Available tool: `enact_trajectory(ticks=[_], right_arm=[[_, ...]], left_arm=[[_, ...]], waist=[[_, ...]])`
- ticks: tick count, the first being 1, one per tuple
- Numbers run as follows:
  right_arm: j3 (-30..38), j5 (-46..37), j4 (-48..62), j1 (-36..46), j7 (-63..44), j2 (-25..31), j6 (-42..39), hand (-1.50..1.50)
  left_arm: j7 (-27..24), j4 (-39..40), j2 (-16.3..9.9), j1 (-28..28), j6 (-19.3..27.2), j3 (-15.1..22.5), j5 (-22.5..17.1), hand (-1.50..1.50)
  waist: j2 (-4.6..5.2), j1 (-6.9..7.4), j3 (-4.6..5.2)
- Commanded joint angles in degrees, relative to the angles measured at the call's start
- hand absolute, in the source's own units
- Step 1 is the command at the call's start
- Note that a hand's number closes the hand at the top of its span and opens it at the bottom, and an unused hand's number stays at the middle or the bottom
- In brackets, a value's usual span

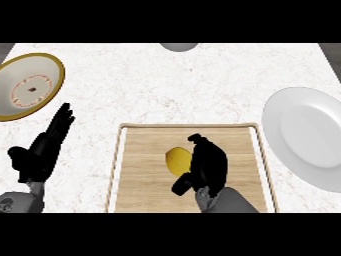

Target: Pick the lemon from the tray and place it in the plate

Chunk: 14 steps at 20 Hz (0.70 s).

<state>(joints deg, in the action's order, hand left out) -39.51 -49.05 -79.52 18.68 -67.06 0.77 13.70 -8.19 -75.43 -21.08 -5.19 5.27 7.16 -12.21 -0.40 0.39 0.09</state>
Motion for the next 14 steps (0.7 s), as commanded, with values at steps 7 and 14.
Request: enact_trajectory(ticks=[7, 14], right_arm=[[-1.0, 0.6, -0.8, -8.6, 2.5, 6.9, 5.2, 1.50], [15.9, 10.8, -5.5, -24.4, 18.9, 32.4, 9.7, 1.50]], left_arm=[[-0.3, 0.6, 0.0, 0.5, -1.2, -2.1, 1.1, 0.00], [-1.9, 0.4, -0.8, 5.0, 0.6, -5.0, -0.2, 0.00]], waist=[[0.15, -1.34, -0.10], [-0.75, -8.36, -0.45]])
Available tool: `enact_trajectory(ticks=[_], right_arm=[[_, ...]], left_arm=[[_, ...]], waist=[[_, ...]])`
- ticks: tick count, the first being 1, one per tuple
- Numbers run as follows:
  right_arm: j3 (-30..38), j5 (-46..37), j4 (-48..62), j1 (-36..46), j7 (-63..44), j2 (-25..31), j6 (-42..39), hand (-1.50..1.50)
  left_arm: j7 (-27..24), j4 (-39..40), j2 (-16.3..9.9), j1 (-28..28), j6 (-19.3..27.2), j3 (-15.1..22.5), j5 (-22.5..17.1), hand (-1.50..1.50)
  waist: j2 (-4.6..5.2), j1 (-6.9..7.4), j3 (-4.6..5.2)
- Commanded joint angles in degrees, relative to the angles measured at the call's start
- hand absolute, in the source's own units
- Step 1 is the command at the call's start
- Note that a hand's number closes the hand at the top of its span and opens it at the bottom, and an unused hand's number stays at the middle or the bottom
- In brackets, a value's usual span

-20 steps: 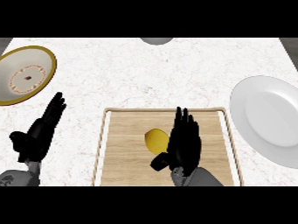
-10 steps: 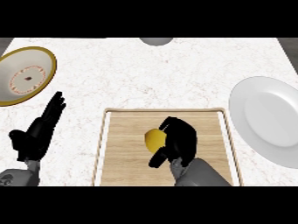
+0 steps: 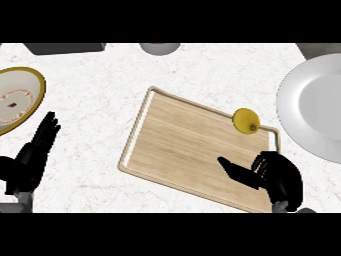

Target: Pick the lemon from the tray and place it in the plate

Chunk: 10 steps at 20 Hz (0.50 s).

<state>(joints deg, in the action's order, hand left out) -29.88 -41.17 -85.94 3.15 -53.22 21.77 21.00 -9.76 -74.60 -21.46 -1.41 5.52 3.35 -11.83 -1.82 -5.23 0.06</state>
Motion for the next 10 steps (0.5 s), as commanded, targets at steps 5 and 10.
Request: enact_trajectory(ticks=[5, 10], right_arm=[[16.2, 8.2, -1.7, -19.8, 19.9, 23.1, 11.0, 1.50], [26.7, 21.1, -8.8, -32.2, 33.6, 31.2, 12.8, 1.50]], left_arm=[[-1.3, -0.7, -0.3, 3.4, -0.2, -0.9, -0.5, 0.00], [-0.8, -2.1, -0.1, 4.0, -0.6, -1.1, -1.1, 0.00]], waist=[[0.65, -1.81, -0.28], [0.68, -0.85, -0.05]])
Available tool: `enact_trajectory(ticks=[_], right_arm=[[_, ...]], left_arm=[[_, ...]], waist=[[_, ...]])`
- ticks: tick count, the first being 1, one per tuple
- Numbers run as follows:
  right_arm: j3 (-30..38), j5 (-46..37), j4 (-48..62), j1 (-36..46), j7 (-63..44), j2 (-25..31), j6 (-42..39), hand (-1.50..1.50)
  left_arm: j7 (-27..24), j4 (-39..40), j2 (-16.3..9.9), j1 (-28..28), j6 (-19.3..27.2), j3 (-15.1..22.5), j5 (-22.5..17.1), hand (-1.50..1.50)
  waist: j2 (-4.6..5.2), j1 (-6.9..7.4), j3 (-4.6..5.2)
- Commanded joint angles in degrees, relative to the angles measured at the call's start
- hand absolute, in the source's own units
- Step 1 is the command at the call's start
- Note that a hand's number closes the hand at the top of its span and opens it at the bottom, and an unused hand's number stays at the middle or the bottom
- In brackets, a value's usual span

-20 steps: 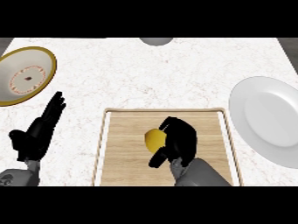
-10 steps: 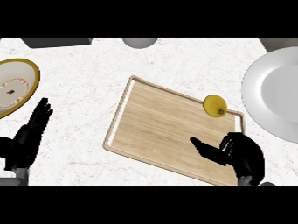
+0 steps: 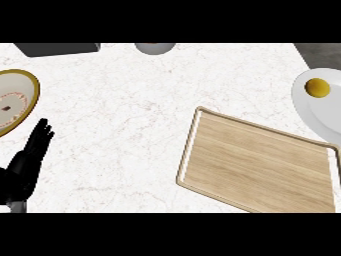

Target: Pick the lemon from the tray and place it in the plate

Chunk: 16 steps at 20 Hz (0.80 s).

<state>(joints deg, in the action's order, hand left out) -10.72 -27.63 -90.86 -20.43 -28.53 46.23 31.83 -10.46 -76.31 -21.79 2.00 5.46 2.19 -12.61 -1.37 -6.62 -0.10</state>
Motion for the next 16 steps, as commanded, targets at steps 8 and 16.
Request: enact_trajectory(ticks=[8, 16], right_arm=[[25.7, 19.0, -10.8, -21.7, 25.8, 4.8, 7.9, 1.50], [39.0, 24.4, -21.9, -30.2, 30.8, -0.2, -0.4, 1.50]], left_arm=[[1.2, -3.8, 0.1, 0.4, -0.7, 1.5, 1.3, 0.00], [1.7, -0.8, 2.1, -3.7, -2.0, 1.8, 2.5, 0.00]], waist=[[0.58, 3.29, 0.14], [1.17, 5.24, 0.17]])
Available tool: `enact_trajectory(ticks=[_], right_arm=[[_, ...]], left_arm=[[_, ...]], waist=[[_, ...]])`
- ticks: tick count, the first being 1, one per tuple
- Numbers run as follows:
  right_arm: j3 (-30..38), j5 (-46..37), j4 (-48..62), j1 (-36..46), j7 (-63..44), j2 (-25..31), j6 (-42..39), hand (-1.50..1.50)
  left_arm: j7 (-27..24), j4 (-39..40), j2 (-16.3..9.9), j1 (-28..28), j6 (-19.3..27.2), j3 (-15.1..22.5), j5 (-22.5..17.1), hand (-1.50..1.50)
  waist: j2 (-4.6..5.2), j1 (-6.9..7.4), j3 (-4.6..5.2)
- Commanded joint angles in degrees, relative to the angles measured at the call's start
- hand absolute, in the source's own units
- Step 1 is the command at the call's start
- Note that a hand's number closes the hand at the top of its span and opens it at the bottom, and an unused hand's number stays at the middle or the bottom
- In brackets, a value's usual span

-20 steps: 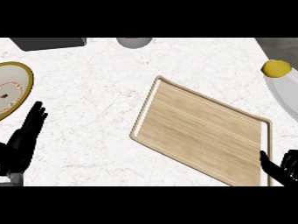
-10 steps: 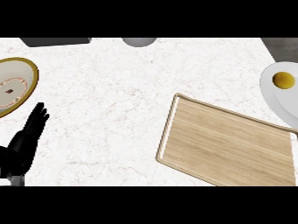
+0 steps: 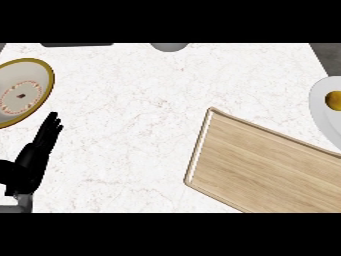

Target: Pick the lemon from the tray and place it in the plate

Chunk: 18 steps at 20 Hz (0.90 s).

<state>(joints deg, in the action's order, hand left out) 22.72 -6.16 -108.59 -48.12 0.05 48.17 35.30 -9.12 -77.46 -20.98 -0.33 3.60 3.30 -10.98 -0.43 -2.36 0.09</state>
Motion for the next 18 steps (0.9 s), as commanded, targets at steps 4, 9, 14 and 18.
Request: enact_trajectory(ticks=[4, 9, 14, 18], right_arm=[[7.2, 1.8, -4.1, 3.0, -1.3, -3.1, -8.4, 1.50], [4.0, -2.1, -4.2, 13.0, -14.1, 4.4, -14.3, 1.50], [-8.7, -7.8, 1.1, 26.8, -18.1, 2.2, -13.6, 1.50], [-14.7, -11.7, 6.4, 38.9, -21.0, 0.5, -15.5, 1.50]], left_arm=[[2.0, 0.8, -0.1, -3.3, -1.8, -1.2, 0.8, 0.00], [0.5, -0.9, 2.2, -0.9, -1.3, 0.7, 2.7, 0.00], [0.5, 1.2, 1.9, -2.2, -2.9, -0.6, 2.5, 0.00], [0.7, 2.4, 3.4, -4.0, -2.9, -0.3, 3.5, 0.00]], waist=[[0.35, 1.81, -0.06], [0.50, 2.86, -0.07], [0.68, 3.54, -0.09], [0.61, 3.30, -0.08]])
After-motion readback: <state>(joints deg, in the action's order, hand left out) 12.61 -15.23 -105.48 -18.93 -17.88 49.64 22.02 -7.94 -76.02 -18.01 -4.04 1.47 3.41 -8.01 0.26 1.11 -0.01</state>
